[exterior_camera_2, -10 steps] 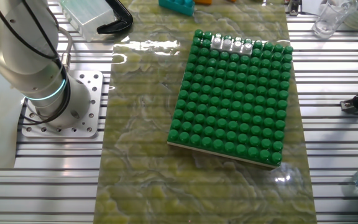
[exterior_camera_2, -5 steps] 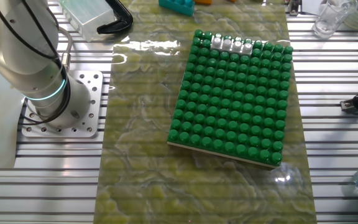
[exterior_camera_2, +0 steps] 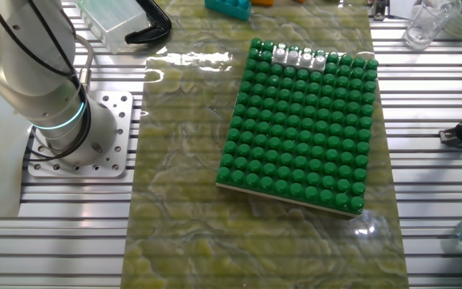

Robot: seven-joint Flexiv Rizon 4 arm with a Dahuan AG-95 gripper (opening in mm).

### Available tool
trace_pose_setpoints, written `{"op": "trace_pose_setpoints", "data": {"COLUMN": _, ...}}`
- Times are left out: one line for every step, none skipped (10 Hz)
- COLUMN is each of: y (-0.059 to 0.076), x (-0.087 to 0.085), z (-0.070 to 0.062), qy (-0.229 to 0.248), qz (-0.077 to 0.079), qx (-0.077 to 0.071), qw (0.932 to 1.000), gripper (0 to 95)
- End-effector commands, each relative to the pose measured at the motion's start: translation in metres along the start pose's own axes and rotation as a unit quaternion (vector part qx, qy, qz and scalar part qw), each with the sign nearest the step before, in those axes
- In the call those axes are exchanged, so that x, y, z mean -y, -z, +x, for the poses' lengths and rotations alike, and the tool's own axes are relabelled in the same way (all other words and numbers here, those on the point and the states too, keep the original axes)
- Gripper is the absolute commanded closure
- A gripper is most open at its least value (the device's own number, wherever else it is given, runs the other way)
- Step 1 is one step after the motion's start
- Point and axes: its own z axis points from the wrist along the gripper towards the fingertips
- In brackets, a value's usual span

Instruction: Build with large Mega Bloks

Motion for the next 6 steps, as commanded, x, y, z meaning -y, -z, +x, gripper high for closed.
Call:
{"op": "trace_pose_setpoints", "data": {"y": -0.031, "x": -0.002, "z": -0.004, "qy": -0.019, "qz": 0.001, "qx": -0.001, "qw": 0.9998, "gripper": 95.0}}
{"op": "trace_pose_setpoints", "data": {"y": -0.031, "x": -0.002, "z": -0.004, "qy": -0.019, "qz": 0.001, "qx": -0.001, "qw": 0.9998, "gripper": 95.0}}
{"op": "trace_pose_setpoints", "data": {"y": -0.031, "x": -0.002, "z": -0.003, "qy": -0.02, "qz": 0.002, "qx": -0.001, "qw": 0.9998, "gripper": 95.0}}
{"op": "trace_pose_setpoints", "data": {"y": -0.028, "x": -0.002, "z": -0.003, "qy": -0.019, "qz": 0.013, "qx": -0.013, "qw": 0.9997, "gripper": 95.0}}
{"op": "trace_pose_setpoints", "data": {"y": -0.023, "x": -0.002, "z": -0.002, "qy": -0.017, "qz": 0.013, "qx": -0.013, "qw": 0.9997, "gripper": 95.0}}
{"op": "trace_pose_setpoints", "data": {"y": -0.017, "x": -0.003, "z": -0.002, "qy": -0.013, "qz": 0.014, "qx": -0.014, "qw": 0.9997, "gripper": 95.0}}
